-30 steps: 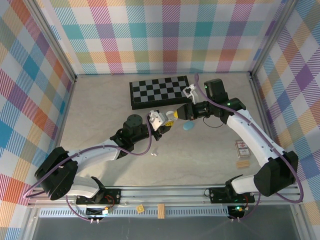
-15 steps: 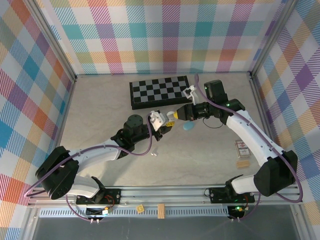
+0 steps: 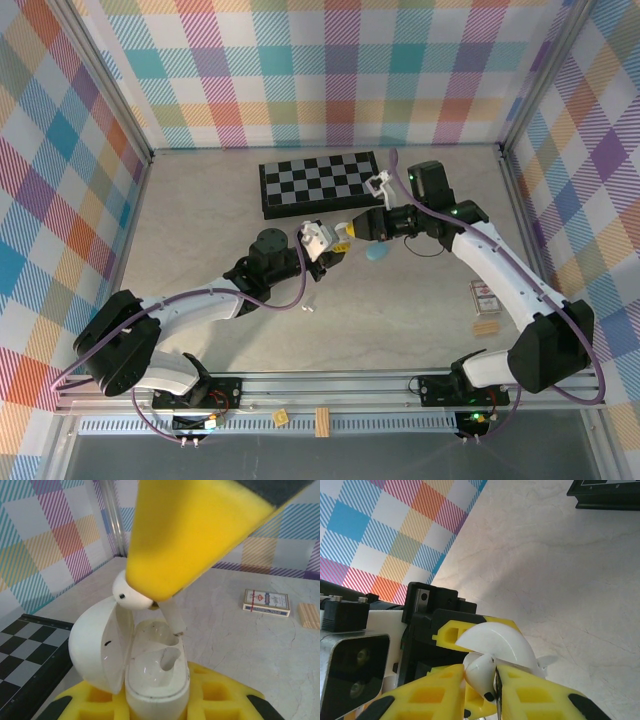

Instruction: Insert the wireless bluetooth earbuds into the charging case

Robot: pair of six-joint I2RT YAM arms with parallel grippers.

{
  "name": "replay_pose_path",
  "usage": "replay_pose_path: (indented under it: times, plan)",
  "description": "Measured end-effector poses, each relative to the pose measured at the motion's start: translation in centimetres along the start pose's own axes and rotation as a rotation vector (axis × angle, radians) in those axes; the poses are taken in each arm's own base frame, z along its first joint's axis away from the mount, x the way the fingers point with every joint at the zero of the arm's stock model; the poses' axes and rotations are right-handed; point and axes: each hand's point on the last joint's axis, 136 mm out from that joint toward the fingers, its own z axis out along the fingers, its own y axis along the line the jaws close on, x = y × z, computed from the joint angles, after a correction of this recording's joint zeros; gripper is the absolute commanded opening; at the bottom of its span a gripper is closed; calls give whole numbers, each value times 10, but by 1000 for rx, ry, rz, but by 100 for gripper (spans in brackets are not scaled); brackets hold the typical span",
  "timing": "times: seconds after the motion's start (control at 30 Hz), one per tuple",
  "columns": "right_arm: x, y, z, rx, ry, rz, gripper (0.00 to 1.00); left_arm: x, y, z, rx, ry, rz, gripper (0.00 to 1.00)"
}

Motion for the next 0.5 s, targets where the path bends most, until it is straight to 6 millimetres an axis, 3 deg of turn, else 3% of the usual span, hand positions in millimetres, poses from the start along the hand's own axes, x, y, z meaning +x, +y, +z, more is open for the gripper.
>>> replay_pose_path:
  times: [0.5]
  plan:
    - [-3,2,-3,-7,-67,-21,23,-10,1,1,-1,-35,-27,6]
